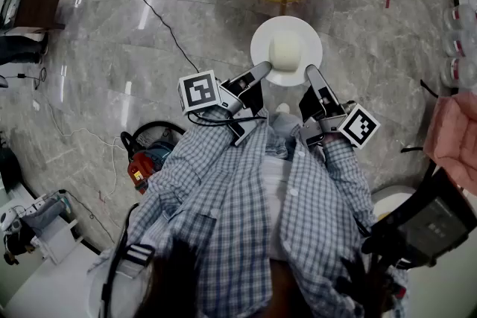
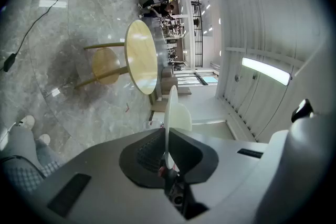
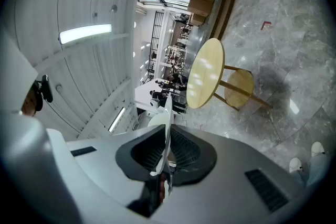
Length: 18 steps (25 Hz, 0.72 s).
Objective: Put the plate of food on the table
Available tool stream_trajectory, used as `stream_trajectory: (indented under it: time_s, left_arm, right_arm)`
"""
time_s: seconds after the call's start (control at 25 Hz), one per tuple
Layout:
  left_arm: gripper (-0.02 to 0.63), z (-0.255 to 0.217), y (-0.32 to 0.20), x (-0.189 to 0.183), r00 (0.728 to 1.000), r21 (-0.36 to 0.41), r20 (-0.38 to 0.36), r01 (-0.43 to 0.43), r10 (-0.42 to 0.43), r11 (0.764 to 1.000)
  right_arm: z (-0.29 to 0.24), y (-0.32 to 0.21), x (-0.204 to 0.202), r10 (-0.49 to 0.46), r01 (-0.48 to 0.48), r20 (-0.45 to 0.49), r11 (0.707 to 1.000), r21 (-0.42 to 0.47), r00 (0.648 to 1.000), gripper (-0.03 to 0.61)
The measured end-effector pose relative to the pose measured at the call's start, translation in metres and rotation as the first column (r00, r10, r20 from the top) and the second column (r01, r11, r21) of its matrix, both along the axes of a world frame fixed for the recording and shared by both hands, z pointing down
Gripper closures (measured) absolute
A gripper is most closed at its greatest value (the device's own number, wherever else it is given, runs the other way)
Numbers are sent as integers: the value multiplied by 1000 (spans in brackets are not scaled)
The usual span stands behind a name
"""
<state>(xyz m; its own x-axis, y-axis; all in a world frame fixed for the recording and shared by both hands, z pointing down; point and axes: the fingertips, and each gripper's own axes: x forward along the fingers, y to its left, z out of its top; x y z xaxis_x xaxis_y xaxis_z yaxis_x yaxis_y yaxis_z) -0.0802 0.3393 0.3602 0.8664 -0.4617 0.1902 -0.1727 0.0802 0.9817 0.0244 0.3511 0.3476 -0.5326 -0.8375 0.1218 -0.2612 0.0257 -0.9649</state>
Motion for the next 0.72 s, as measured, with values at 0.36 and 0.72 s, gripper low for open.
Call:
stream_trajectory:
  time_s: [0.36,0.72]
  left_arm:
    - [594,-7,-4,4,1000,7,-28,9,-9,1000]
    - [594,-1,0,0,999,-3,-6,32,-32,999]
  right_arm:
    - [-2,-3,1,2,-2,-1,1000,-10,1000,543]
    - [1,-4,-1,-25,25,-6,1000,-19,1000,543]
